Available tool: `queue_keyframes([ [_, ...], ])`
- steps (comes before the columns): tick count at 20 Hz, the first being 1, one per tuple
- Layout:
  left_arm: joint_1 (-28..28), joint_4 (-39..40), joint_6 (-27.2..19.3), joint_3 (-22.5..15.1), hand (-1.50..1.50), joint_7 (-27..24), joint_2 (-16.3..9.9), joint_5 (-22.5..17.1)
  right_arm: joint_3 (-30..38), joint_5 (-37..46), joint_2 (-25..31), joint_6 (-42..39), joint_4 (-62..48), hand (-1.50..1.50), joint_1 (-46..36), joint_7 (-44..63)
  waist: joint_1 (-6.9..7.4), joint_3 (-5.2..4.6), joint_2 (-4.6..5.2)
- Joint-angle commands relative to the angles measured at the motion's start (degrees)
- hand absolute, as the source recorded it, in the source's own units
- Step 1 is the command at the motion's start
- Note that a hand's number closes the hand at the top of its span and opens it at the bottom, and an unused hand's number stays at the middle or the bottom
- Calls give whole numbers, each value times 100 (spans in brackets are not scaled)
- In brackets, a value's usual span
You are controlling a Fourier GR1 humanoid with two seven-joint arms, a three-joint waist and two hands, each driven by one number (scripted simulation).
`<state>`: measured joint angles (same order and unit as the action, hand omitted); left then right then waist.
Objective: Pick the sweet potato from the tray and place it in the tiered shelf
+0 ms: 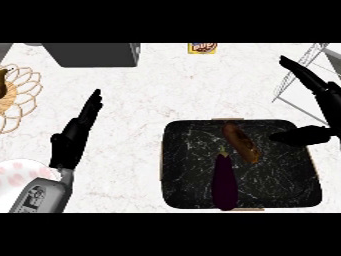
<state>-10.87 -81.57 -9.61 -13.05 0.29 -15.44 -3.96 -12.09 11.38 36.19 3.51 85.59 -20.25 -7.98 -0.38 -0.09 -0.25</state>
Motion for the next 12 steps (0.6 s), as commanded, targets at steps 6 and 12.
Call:
queue_keyframes([
  [6,13,228,141,134,0,-204,74,-20,-1094,1248,371,-940,1707,-150,-273,2730,-1,-7,-4],
  [12,-114,76,49,95,0,76,93,96,-2101,1985,441,-2180,2344,-150,-661,4427,8,-9,-20],
])
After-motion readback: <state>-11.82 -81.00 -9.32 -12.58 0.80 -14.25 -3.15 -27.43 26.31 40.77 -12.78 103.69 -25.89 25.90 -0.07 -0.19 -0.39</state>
